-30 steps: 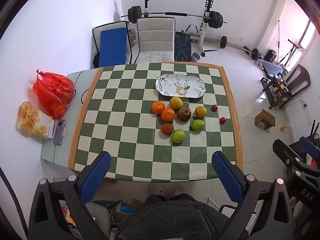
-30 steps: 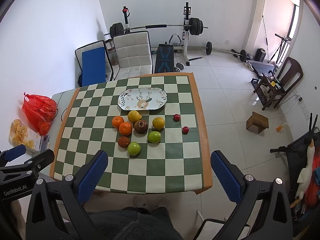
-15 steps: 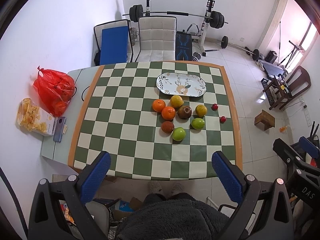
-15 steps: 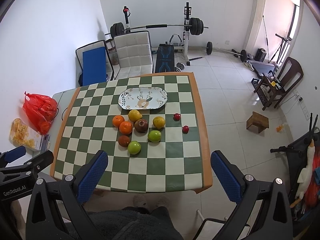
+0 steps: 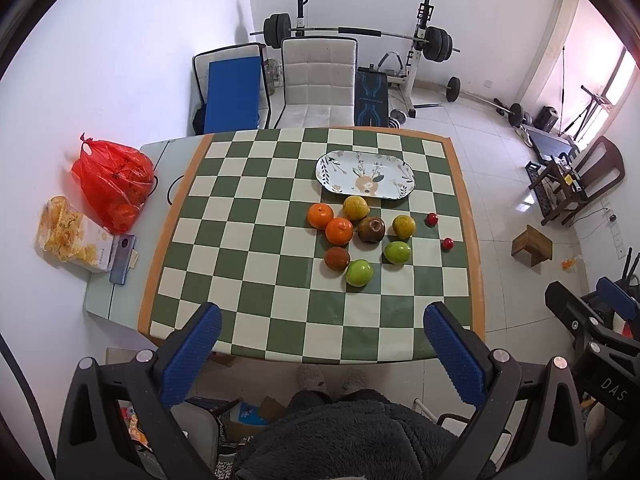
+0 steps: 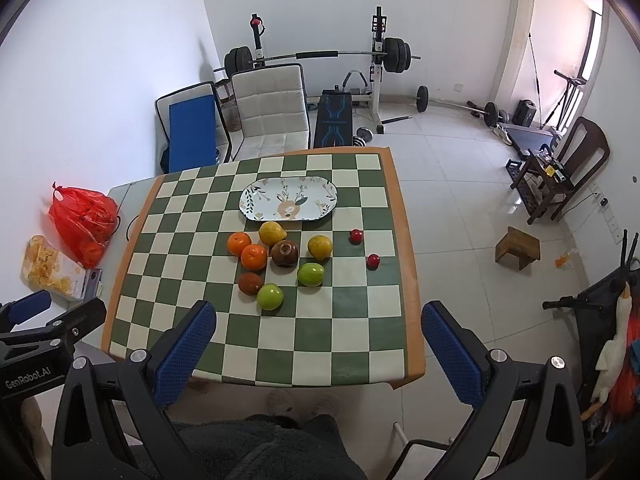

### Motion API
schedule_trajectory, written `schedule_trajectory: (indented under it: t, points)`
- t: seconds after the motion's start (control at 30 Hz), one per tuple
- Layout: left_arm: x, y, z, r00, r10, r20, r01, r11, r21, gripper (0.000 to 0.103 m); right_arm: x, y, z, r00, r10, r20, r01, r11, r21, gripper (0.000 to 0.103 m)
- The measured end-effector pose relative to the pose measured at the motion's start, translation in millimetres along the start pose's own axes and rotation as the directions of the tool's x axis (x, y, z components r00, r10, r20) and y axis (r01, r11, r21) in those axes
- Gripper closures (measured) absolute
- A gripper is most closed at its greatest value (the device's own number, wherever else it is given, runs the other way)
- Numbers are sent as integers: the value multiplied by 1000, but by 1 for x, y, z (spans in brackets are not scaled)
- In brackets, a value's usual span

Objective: Organize fruits

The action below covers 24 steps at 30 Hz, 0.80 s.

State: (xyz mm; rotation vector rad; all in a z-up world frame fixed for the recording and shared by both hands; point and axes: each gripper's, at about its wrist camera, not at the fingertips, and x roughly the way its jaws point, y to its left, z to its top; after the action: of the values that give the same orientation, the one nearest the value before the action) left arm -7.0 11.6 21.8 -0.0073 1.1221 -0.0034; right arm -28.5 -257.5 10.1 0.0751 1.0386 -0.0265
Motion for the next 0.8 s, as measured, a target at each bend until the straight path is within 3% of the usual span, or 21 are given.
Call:
schedule_trajectory:
  t: [0.3,0.5,0.63,0.8]
  points:
    - [5,2,2,1000,13,6,-13,1000,-17,0,-5,1,3,1000,5,-1,-5,1000,4,0]
    - [60,1,24,982,182,51,-180,983,-32,0,2,4,18,1000,23,0,-23,999,29,0]
    - [131,6,35,954,298,-1,-298,954,-3,0,51,14,31,996,73,-51,-71,996,46,0]
    - [216,23,48,938,310,-155,-313,950,6,0,151,15,36,978,124,-166,-109,989,99,0]
